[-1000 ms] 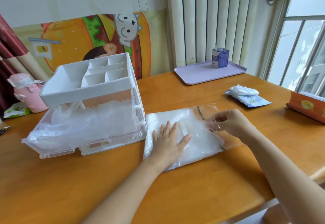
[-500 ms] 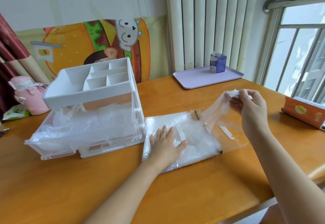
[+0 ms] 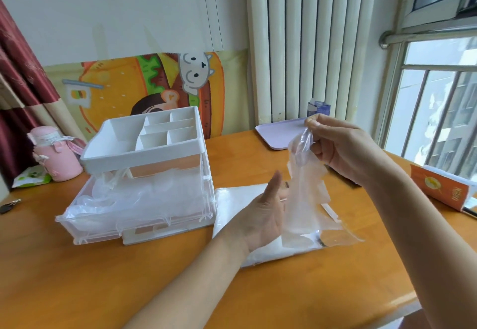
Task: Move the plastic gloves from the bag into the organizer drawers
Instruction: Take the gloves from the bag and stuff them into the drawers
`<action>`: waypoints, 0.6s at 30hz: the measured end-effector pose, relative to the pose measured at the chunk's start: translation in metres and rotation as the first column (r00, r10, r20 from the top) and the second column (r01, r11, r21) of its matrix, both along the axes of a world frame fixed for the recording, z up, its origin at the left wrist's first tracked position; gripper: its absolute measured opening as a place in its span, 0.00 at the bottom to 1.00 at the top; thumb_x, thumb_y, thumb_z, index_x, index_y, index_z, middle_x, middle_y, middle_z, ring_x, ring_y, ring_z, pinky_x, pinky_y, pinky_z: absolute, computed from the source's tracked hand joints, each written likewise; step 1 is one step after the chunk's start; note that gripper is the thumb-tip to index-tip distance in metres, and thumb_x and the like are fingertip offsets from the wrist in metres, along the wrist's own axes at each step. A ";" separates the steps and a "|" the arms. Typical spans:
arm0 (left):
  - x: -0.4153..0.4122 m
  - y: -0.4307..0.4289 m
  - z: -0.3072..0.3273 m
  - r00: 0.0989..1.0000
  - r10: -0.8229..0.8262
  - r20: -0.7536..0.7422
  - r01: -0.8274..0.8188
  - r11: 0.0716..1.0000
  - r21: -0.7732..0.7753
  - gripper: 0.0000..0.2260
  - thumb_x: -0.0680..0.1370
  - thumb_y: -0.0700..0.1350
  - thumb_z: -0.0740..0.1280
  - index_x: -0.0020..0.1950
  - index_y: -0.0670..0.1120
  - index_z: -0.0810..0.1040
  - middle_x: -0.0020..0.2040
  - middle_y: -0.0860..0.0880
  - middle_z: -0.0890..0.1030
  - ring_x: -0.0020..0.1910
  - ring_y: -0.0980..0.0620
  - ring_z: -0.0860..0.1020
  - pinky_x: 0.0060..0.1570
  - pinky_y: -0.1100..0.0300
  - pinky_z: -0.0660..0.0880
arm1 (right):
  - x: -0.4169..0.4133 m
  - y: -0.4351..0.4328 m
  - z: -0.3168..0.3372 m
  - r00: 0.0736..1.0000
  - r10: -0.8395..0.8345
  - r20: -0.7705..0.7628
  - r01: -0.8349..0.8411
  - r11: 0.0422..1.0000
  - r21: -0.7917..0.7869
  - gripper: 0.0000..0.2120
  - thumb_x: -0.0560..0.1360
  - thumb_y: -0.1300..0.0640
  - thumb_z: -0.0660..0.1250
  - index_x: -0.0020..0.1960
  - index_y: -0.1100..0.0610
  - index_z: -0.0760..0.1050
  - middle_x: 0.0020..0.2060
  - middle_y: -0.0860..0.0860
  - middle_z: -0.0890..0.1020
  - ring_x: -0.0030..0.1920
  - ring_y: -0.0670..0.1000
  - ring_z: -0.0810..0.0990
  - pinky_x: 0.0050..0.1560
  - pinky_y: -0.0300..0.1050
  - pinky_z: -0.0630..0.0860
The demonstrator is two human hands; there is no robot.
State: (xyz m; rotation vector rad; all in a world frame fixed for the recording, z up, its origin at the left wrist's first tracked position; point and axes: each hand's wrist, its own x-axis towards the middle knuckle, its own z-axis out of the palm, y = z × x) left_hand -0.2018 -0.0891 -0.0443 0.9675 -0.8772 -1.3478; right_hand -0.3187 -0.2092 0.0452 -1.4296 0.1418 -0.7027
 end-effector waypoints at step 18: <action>-0.003 0.076 0.064 0.852 0.396 0.344 -0.341 0.916 -0.211 0.06 0.69 0.49 0.74 0.39 0.47 0.83 0.32 0.48 0.79 0.35 0.53 0.79 0.51 0.59 0.75 | 0.004 0.005 0.009 0.879 -0.415 -0.233 0.241 0.811 -0.533 0.08 0.80 0.56 0.62 0.42 0.54 0.71 0.28 0.42 0.77 0.30 0.45 0.73 0.31 0.37 0.68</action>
